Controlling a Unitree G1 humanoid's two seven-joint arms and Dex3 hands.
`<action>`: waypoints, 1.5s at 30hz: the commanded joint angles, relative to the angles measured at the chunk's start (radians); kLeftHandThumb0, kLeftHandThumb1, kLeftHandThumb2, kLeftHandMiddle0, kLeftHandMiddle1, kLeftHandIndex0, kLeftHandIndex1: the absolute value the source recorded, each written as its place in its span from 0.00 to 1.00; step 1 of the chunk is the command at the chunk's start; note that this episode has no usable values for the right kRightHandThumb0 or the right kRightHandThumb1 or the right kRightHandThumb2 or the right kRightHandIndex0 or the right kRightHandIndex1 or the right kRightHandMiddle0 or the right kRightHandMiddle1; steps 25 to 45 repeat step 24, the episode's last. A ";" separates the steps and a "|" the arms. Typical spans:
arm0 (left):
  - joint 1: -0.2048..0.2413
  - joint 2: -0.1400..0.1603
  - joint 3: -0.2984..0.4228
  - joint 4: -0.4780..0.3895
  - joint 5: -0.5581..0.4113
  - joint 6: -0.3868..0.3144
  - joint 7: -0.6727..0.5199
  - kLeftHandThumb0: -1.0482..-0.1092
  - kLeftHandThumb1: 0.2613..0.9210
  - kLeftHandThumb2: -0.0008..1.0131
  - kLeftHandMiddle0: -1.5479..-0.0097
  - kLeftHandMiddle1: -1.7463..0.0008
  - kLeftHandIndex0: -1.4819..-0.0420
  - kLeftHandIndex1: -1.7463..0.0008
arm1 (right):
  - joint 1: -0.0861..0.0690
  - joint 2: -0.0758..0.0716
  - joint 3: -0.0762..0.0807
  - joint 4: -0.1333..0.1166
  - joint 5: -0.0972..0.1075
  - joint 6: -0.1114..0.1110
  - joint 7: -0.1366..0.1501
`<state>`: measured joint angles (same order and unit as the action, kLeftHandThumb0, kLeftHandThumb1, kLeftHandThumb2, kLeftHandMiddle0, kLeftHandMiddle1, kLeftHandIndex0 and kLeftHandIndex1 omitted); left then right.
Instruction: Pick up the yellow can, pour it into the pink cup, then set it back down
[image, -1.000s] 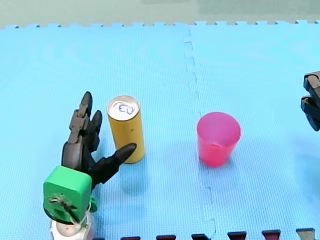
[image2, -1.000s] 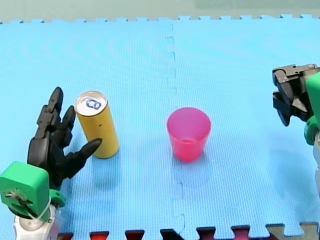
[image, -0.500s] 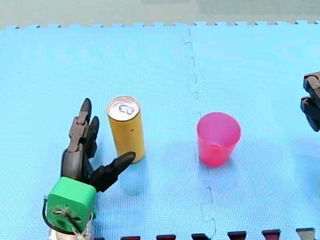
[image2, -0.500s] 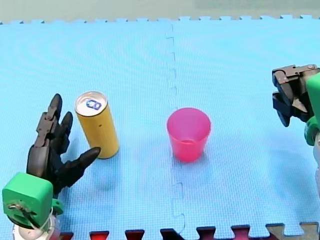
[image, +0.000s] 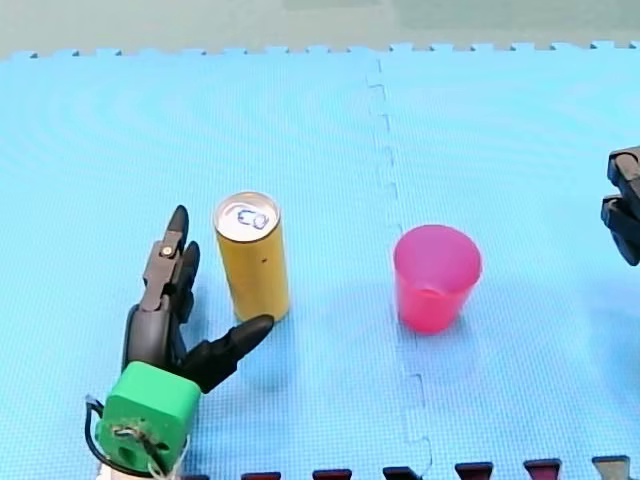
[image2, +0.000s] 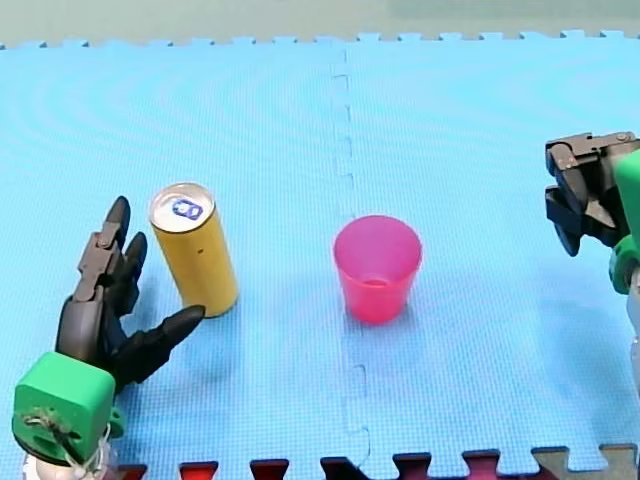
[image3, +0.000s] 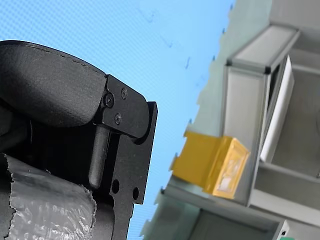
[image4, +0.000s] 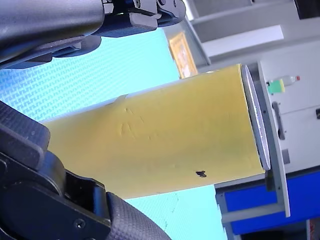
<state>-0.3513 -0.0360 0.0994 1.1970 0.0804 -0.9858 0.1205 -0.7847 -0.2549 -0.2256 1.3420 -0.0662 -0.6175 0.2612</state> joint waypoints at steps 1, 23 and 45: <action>-0.001 0.002 0.002 -0.002 -0.006 0.006 -0.006 0.00 0.73 0.00 0.88 1.00 0.96 1.00 | 0.004 -0.003 -0.002 0.000 0.002 -0.006 0.001; -0.003 -0.012 0.012 -0.018 -0.039 0.039 -0.051 0.01 0.73 0.00 0.85 0.99 0.95 1.00 | 0.002 -0.004 -0.008 0.000 0.007 -0.013 0.010; -0.001 -0.012 0.012 -0.021 -0.040 0.040 -0.053 0.01 0.73 0.00 0.85 0.99 0.94 1.00 | 0.001 -0.004 -0.008 0.000 0.007 -0.013 0.010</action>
